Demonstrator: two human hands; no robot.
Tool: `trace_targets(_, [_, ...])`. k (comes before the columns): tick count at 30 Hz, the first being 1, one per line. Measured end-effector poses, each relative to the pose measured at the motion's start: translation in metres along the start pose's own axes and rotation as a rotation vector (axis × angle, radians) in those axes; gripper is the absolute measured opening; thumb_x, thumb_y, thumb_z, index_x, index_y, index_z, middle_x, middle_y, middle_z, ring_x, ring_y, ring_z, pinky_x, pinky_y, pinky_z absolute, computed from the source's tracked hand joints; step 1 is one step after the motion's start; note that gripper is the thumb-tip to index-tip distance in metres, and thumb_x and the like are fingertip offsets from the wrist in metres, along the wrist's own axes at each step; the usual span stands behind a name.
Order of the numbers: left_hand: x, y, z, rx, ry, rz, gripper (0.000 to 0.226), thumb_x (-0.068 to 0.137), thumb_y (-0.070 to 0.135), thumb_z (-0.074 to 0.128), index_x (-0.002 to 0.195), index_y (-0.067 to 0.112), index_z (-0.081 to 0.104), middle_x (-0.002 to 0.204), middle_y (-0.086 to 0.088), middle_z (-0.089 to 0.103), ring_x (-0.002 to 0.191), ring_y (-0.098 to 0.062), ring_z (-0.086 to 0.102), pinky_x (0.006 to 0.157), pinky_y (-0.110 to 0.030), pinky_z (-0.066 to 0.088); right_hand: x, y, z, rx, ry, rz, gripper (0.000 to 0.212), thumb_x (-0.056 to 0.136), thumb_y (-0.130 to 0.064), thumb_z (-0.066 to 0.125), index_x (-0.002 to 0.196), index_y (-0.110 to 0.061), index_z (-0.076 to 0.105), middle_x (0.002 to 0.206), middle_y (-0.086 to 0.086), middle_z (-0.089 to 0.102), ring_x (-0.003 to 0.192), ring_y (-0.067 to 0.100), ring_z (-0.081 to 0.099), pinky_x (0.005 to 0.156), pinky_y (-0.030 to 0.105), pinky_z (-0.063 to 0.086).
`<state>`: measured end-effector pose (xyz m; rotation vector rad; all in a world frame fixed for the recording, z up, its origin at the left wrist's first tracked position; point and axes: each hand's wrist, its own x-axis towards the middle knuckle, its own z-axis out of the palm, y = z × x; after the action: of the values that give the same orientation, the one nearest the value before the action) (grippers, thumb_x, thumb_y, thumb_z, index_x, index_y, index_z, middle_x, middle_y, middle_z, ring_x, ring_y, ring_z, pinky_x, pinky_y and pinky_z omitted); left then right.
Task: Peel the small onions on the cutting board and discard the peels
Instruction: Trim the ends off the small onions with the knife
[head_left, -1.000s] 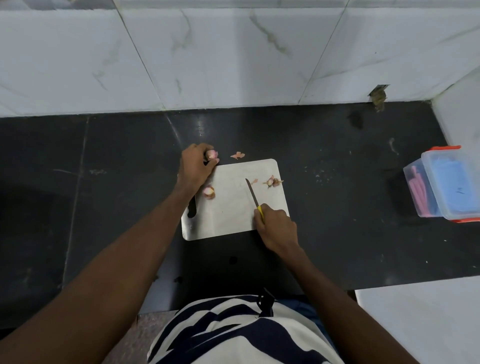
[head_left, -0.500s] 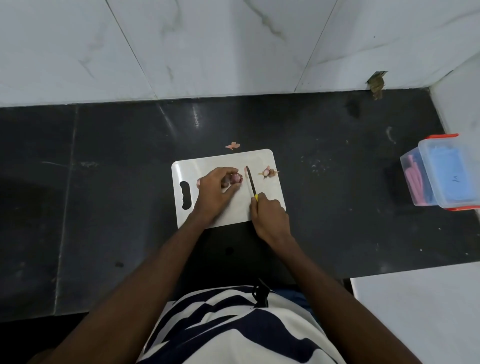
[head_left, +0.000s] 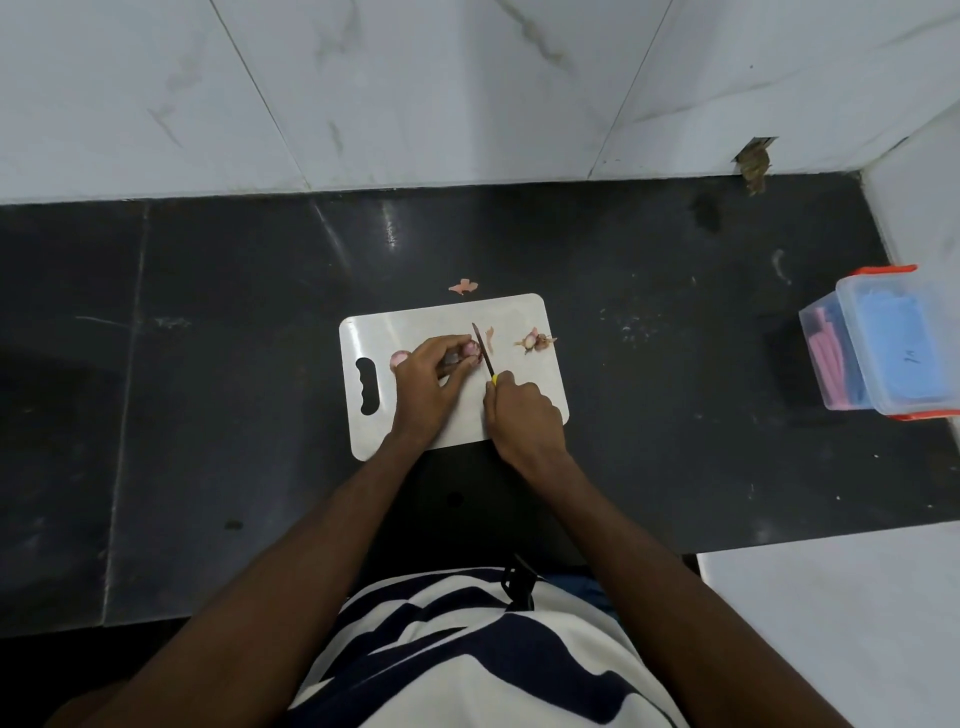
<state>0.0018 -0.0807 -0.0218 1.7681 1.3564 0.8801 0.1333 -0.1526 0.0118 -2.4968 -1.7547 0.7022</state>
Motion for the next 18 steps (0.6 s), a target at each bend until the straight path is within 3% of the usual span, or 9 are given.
trace_targets(5, [-0.002,-0.004,0.005,-0.021,0.023,0.009,0.024,0.098,0.005,0.081,0.120,-0.003,0.078,0.116,-0.004,0.077,0.104,0.022,0.066,0.100,0.002,0.041,-0.001,0.001,0.005,-0.016,0.003,-0.010,0.039,0.115,-0.041,0.029,0.121,-0.009,0.051,0.108,0.017,0.067,0.094,0.041,0.068,0.069,0.043,0.039])
trace_targets(14, [-0.002,-0.012,0.009,-0.072,0.009,-0.040,0.026,0.101,0.009,0.079,0.126,0.001,0.076,0.122,-0.007,0.077,0.110,0.008,0.071,0.099,-0.013,0.056,-0.001,0.000,0.007,-0.005,0.005,-0.017,0.037,0.116,-0.040,0.028,0.123,-0.010,0.049,0.107,0.018,0.067,0.093,0.041,0.068,0.069,0.043,0.038])
trace_targets(18, [-0.001,-0.012,0.009,-0.075,0.015,-0.041,0.025,0.100,0.008,0.079,0.124,0.001,0.077,0.120,-0.006,0.078,0.108,0.009,0.072,0.098,-0.011,0.055,0.002,-0.004,0.007,-0.020,-0.002,-0.004,0.036,0.116,-0.039,0.028,0.120,-0.010,0.050,0.104,0.016,0.067,0.091,0.040,0.069,0.068,0.041,0.040])
